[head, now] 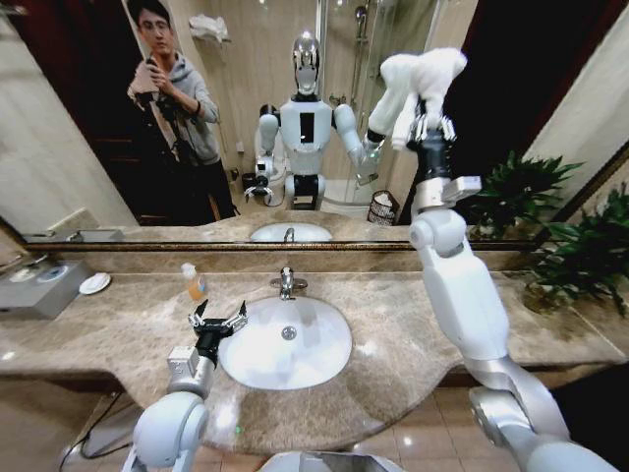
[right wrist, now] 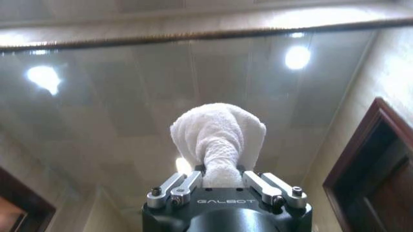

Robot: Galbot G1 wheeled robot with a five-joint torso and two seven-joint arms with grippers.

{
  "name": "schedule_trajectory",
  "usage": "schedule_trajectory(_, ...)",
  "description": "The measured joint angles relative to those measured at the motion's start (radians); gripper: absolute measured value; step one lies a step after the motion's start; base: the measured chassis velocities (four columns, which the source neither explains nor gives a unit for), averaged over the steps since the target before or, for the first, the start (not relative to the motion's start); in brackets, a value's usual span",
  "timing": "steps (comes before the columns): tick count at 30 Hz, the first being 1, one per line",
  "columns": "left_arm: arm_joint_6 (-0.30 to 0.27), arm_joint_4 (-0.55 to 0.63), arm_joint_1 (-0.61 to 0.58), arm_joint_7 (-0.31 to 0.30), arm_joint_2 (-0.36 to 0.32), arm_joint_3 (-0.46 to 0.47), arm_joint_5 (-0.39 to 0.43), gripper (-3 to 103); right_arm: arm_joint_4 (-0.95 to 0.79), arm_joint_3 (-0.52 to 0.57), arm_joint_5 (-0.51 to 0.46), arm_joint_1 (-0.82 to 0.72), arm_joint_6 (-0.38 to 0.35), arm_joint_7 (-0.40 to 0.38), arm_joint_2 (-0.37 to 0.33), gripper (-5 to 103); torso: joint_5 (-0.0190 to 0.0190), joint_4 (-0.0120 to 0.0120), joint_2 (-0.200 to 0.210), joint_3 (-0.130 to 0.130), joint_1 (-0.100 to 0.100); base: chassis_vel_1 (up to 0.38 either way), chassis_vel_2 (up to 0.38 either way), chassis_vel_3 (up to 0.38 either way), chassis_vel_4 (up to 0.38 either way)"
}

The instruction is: Pick up the towel from the sink counter and wipe the mirror surface.

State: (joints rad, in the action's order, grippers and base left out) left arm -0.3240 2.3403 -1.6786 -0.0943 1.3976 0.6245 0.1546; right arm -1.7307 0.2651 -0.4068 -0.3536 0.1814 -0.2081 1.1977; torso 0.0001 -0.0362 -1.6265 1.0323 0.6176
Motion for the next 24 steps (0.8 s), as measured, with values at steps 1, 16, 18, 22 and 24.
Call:
schedule_trajectory(1, 0.000, 0.000, 0.000, 0.000, 0.000, 0.000, 0.000, 100, 0.001, 0.004, -0.001, 0.010, 0.000, -0.003, 0.002, 19, 0.0001, 0.0000, 0.000, 0.000, -0.001, 0.058, -0.036, -0.029, 0.032)
schedule_trajectory(16, 0.000, 0.000, 0.000, 0.000, 0.000, 0.000, 0.000, 100, 0.189, 0.039, -0.003, 0.180, -0.003, 0.009, -0.007, 19, 0.0000, 0.0003, 0.000, 0.000, 0.000, 0.029, -0.021, -0.014, 0.021)
schedule_trajectory(18, 0.000, 0.000, 0.000, 0.000, 0.000, 0.000, 0.000, 100, 0.205, 0.036, 0.009, 0.190, -0.014, 0.007, 0.016, 19, -0.0001, 0.0003, 0.000, 0.000, 0.000, 0.000, 0.000, 0.000, 0.000)
schedule_trajectory(22, 0.000, 0.000, 0.000, 0.000, 0.000, 0.000, 0.000, 100, 0.258, 0.028, 0.054, 0.205, -0.004, 0.011, 0.056, 19, 0.0000, -0.0003, 0.000, 0.000, 0.000, 0.000, 0.000, 0.000, 0.000)
schedule_trajectory(24, 0.000, 0.000, 0.000, 0.000, 0.000, 0.000, 0.000, 100, 0.289, 0.018, 0.074, 0.214, 0.002, 0.014, 0.082, 19, -0.0003, -0.0001, 0.000, 0.000, 0.000, 0.000, 0.000, 0.000, 0.000)
